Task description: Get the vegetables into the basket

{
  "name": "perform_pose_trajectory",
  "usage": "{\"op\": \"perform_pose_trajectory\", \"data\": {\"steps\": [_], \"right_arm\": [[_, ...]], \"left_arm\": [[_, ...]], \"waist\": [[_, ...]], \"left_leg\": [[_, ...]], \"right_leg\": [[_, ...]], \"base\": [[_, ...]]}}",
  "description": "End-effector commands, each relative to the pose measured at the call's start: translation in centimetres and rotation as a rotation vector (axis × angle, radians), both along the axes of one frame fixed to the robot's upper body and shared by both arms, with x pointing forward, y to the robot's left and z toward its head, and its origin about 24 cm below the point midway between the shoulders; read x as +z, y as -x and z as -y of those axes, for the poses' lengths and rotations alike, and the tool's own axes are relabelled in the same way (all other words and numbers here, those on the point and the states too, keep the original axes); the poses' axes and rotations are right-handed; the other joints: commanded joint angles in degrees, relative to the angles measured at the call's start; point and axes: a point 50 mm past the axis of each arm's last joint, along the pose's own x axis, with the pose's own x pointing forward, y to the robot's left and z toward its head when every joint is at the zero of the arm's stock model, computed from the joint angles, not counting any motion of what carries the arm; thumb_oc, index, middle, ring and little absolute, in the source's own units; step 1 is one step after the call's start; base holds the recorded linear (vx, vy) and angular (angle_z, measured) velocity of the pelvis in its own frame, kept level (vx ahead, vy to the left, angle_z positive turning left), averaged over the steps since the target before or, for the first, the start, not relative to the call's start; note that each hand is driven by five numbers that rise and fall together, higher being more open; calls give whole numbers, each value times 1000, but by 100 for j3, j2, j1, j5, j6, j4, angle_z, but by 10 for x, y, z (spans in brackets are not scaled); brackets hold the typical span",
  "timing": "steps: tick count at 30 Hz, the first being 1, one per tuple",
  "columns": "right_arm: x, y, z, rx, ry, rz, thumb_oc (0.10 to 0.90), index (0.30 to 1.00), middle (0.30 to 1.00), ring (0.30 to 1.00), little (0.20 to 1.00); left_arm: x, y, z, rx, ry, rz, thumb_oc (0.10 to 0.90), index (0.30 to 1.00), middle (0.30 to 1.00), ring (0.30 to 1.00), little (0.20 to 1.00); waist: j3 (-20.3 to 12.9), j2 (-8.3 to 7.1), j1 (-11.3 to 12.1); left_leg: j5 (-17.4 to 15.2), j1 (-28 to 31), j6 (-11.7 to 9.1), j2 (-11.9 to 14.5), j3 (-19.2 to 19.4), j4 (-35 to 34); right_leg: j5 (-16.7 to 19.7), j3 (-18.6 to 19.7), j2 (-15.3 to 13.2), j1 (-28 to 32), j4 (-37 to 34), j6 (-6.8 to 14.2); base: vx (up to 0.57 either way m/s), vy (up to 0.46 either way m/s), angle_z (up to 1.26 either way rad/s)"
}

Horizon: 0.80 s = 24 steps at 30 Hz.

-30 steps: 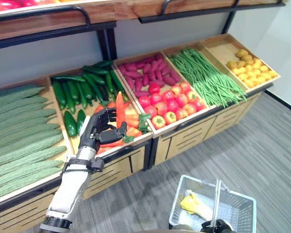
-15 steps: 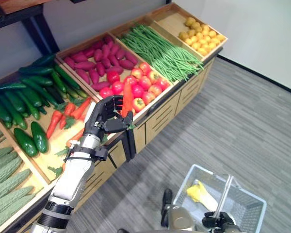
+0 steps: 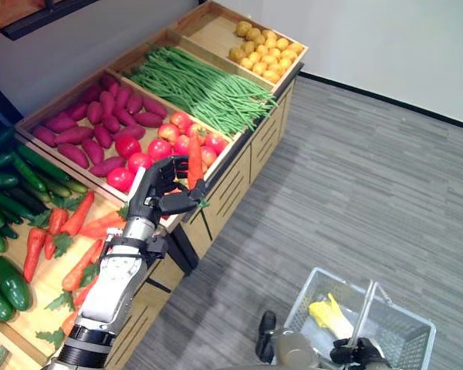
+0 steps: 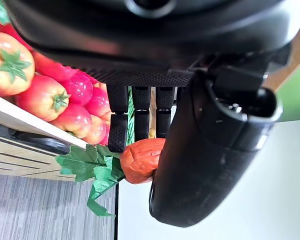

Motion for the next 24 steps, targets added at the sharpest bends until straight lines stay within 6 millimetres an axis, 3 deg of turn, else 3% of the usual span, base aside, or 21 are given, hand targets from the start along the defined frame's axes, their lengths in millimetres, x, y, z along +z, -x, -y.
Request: {"op": "perform_pose_trajectory", "data": {"steps": [1, 3, 4, 5, 6, 7, 8, 9, 10, 13, 14, 15, 16, 19, 24], "right_arm": [[-1, 26, 11, 5, 45, -83, 400, 300, 300, 300, 300], [1, 23, 16, 8, 62, -78, 400, 300, 300, 300, 300], [3, 20, 21, 11, 73, -72, 400, 300, 300, 300, 300], [3, 19, 21, 10, 73, -71, 400, 300, 300, 300, 300], [5, 16, 23, 23, 78, -61, 400, 300, 300, 300, 300], [5, 15, 23, 21, 77, -59, 400, 300, 300, 300, 300], [6, 12, 24, 34, 81, -54, 400, 300, 300, 300, 300], [7, 8, 24, 51, 84, -50, 400, 300, 300, 300, 300], [7, 5, 23, 63, 84, -50, 400, 300, 300, 300, 300], [9, 6, 27, 72, 98, -55, 400, 300, 300, 300, 300], [10, 2, 28, 88, 103, -50, 400, 300, 300, 300, 300], [10, 3, 30, 144, 125, -88, 400, 300, 300, 300, 300], [11, -6, 27, 141, 109, -51, 400, 300, 300, 300, 300], [13, -19, 24, 110, 94, 6, 400, 300, 300, 300, 300], [10, -19, 15, 76, 58, 25, 400, 300, 300, 300, 300]], "left_arm": [[51, 2, 8, -37, 39, 271, 400, 300, 300, 300, 300], [51, 2, 8, -42, 45, 275, 400, 300, 300, 300, 300], [53, 3, 8, -44, 57, 285, 400, 300, 300, 300, 300], [53, 3, 8, -45, 57, 287, 400, 300, 300, 300, 300], [54, 2, 8, -39, 70, 296, 400, 300, 300, 300, 300], [55, 2, 8, -40, 70, 299, 400, 300, 300, 300, 300], [55, 2, 8, -33, 77, 305, 400, 300, 300, 300, 300], [56, 2, 8, -30, 78, 310, 400, 300, 300, 300, 300], [55, 1, 8, -26, 79, 308, 400, 300, 300, 300, 300], [51, 2, 4, -4, 77, 296, 400, 300, 300, 300, 300], [51, 3, 1, 9, 75, 302, 400, 300, 300, 300, 300], [46, 5, -9, 79, -14, 284, 400, 300, 300, 300, 300], [46, 5, -9, 53, 16, 282, 400, 300, 300, 300, 300], [49, 7, -7, 27, 33, 291, 400, 300, 300, 300, 300], [52, 9, -11, 44, 34, 304, 400, 300, 300, 300, 300]], "waist": [[-286, -112, 48], [-201, -110, 100], [-109, -147, 206], [-99, -131, 218], [37, -196, 370], [46, -190, 355], [95, -257, 412], [119, -322, 467], [140, -345, 495], [94, -349, 561], [74, -354, 710], [75, -355, 841], [68, -347, 847], [21, -278, 755], [-136, -212, 656]], "left_leg": [[268, -380, -191, 135, -332, -33], [423, -577, -385, 340, -359, 489], [789, -841, -697, 654, -470, 1253], [787, -898, -785, 773, -507, 1408], [1078, -1172, -885, 818, -1005, 1905], [1064, -1226, -891, 861, -1049, 1986], [1109, -1382, -779, 724, -1250, 2081], [953, -1643, -690, 529, -1687, 2094], [818, -1772, -591, 424, -1943, 1921], [733, -1913, -455, 506, -2281, 1002], [706, -2054, -414, 344, -2843, 593], [579, -2048, -338, 101, -3824, 102], [445, -1954, -315, 39, -4056, 163], [445, -1773, -238, -76, -3746, -43], [376, -1292, -91, -351, -3426, -483]], "right_leg": [[56, -184, -341, 502, -261, 805], [-61, -154, -245, 587, -362, 744], [-172, -100, -121, 706, -476, 642], [-196, -105, -48, 722, -508, 595], [-260, 46, 39, 820, -654, 500], [-258, 23, 63, 829, -682, 479], [-176, 10, 45, 805, -713, 411], [-164, 168, 31, 794, -781, 418], [-137, 306, 28, 790, -820, 460], [-27, 596, -61, 778, -955, 672], [-13, 795, -90, 774, -1004, 730], [-33, 1245, -128, 738, -975, 782], [-73, 1476, -127, 715, -930, 794], [49, 1750, -128, 664, -985, 775], [113, 1939, -228, 760, -1069, 899]], "base": [[48, -111, -12], [90, -187, -11], [110, -243, -15], [120, -257, -27], [32, -118, -29], [-4, -83, -32], [-24, -26, -52], [4, 11, -57], [64, 70, -77], [138, 221, -45], [308, 356, -77], [293, 289, -127], [177, 176, -150], [104, 176, -135], [102, 171, -40]]}}
